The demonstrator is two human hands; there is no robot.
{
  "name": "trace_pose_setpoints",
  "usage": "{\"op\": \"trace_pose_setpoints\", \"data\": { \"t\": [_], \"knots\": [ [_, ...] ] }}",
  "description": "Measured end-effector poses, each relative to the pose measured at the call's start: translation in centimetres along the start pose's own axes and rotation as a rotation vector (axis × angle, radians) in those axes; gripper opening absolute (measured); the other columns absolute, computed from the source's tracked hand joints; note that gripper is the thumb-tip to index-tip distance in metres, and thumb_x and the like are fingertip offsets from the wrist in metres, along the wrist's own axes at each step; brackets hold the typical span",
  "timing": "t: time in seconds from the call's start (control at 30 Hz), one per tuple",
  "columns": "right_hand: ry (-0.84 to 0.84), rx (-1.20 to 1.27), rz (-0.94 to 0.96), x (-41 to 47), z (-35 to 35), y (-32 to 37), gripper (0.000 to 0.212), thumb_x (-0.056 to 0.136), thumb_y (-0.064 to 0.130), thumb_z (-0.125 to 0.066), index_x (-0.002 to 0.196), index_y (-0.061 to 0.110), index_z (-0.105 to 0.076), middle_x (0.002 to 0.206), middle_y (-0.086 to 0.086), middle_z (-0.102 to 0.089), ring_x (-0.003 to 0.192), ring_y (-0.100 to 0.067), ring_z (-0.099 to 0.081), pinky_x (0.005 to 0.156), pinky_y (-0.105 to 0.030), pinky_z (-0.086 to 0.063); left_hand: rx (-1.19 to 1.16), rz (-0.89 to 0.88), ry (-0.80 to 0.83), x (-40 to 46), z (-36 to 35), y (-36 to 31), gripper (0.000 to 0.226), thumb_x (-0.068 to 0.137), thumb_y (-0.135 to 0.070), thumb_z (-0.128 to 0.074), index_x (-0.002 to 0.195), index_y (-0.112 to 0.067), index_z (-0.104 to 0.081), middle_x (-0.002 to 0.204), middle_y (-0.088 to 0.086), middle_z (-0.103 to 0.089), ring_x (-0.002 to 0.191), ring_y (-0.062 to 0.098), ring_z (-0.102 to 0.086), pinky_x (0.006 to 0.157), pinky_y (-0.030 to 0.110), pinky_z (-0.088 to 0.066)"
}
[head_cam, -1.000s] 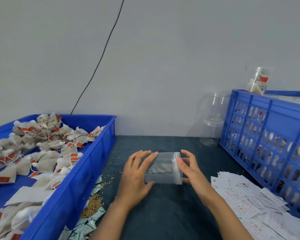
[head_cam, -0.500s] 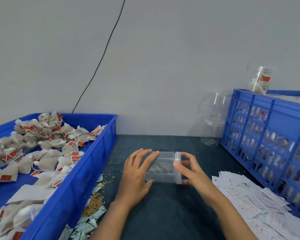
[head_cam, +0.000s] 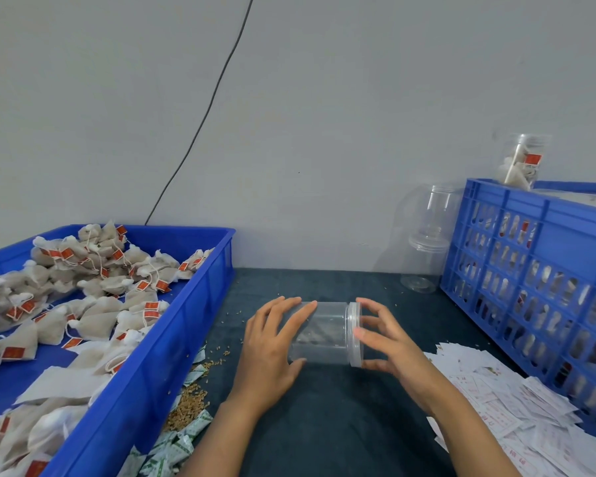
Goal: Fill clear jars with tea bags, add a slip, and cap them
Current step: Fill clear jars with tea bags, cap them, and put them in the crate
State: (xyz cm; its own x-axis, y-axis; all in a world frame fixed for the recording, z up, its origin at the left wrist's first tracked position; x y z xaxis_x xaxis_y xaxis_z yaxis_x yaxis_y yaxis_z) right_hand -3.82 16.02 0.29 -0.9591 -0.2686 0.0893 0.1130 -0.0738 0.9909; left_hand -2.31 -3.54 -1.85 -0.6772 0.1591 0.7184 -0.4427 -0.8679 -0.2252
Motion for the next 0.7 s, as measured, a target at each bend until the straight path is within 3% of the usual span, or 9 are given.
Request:
{"op": "trace_pose_setpoints", "data": {
  "t": [0.07,0.13,0.2,0.27,0.33,0.4,0.47,0.57,0.7],
  "knots": [
    [0.012,0.024,0.022,-0.06,0.11,0.16,0.043,0.091,0.032,-0.058,0.130,0.041,-0.045,0.126,0.011,-0.054,0.109,-0.006,-0.061,0.083,-0.031,-0.057,0.005,0.006,-0.003,0.01,0.08,0.08,0.101,0.060,-0.019,-0.087,0.144,-0.036,-0.034,0.142,-0.007,-0.043,0.134,0.016,-0.035,0.109,0.034,-0.028],
    [-0.024,0.029,0.004,-0.09,0.06,0.10,0.050,0.083,0.054,-0.050,0.131,0.040,-0.043,0.126,0.011,-0.055,0.112,-0.010,-0.060,0.085,-0.034,-0.057,0.008,-0.008,0.002,0.11,0.06,-0.11,0.099,0.059,-0.018,-0.086,0.144,-0.034,-0.037,0.142,-0.007,-0.044,0.134,0.017,-0.035,0.109,0.035,-0.030],
    [-0.047,-0.018,-0.029,0.00,-0.16,-0.31,0.055,0.079,0.063,-0.043,0.127,0.037,-0.044,0.120,0.010,-0.057,0.105,-0.014,-0.063,0.077,-0.036,-0.059,0.019,-0.030,0.016,0.15,-0.09,-0.36,0.097,0.059,-0.017,-0.085,0.144,-0.033,-0.040,0.142,-0.006,-0.044,0.134,0.017,-0.035,0.109,0.036,-0.032],
    [-0.047,-0.037,-0.050,0.01,-0.54,-0.45,0.042,0.086,0.057,-0.046,0.122,0.035,-0.046,0.115,0.003,-0.059,0.098,-0.018,-0.065,0.072,-0.038,-0.060,0.023,-0.036,0.025,0.09,-0.19,-0.35,0.096,0.059,-0.017,-0.084,0.144,-0.033,-0.041,0.142,-0.006,-0.044,0.134,0.017,-0.035,0.109,0.036,-0.033],
    [-0.026,-0.024,-0.035,0.02,-0.40,-0.48,0.030,0.094,0.038,-0.055,0.123,0.037,-0.046,0.119,-0.001,-0.057,0.102,-0.017,-0.064,0.077,-0.039,-0.060,0.022,-0.034,0.032,0.03,-0.17,-0.26,0.096,0.059,-0.019,-0.084,0.144,-0.033,-0.040,0.141,-0.006,-0.044,0.133,0.017,-0.035,0.108,0.035,-0.032],
    [0.019,-0.047,0.022,0.15,-0.03,-0.36,0.048,0.091,0.023,-0.064,0.128,0.043,-0.042,0.127,0.007,-0.051,0.113,-0.010,-0.057,0.090,-0.036,-0.055,0.026,-0.041,0.033,0.05,-0.13,-0.31,0.097,0.058,-0.022,-0.084,0.143,-0.033,-0.040,0.139,-0.006,-0.046,0.131,0.016,-0.037,0.105,0.032,-0.031],
    [0.023,-0.052,0.060,0.11,-0.11,-0.21,0.056,0.090,0.023,-0.066,0.133,0.043,-0.037,0.130,0.012,-0.046,0.117,-0.006,-0.053,0.090,-0.031,-0.054,0.026,-0.049,0.024,0.14,-0.08,-0.49,0.097,0.057,-0.025,-0.083,0.143,-0.033,-0.040,0.138,-0.006,-0.047,0.128,0.015,-0.038,0.103,0.031,-0.031],
    [-0.050,-0.016,0.009,0.12,-0.57,-0.23,0.051,0.085,0.047,-0.056,0.131,0.034,-0.039,0.124,0.005,-0.052,0.105,-0.006,-0.059,0.066,-0.017,-0.053,0.037,-0.065,0.013,0.22,0.04,-0.65,0.094,0.059,-0.026,-0.082,0.143,-0.032,-0.041,0.138,-0.006,-0.047,0.128,0.015,-0.038,0.103,0.031,-0.032],
    [-0.082,-0.088,0.065,0.03,-0.22,-0.15,0.044,0.086,0.032,-0.067,0.126,0.036,-0.047,0.122,0.007,-0.055,0.107,-0.006,-0.058,0.078,-0.021,-0.050,0.019,-0.055,0.023,0.14,0.20,-0.54,0.091,0.058,-0.034,-0.080,0.142,-0.031,-0.045,0.134,-0.006,-0.051,0.122,0.015,-0.046,0.099,0.030,-0.035]
  ]
}}
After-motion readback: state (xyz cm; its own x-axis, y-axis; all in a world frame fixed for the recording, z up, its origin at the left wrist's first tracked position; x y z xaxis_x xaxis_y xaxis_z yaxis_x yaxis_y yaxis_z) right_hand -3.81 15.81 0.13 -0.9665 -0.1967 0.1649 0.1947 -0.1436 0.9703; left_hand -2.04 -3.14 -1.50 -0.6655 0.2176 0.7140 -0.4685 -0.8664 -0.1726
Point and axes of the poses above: each hand's wrist, its own x-axis towards the middle knuckle, its own z-axis out of the back of the hand, y = z × x, the point moved 4 cm from there along x, towards the middle knuckle
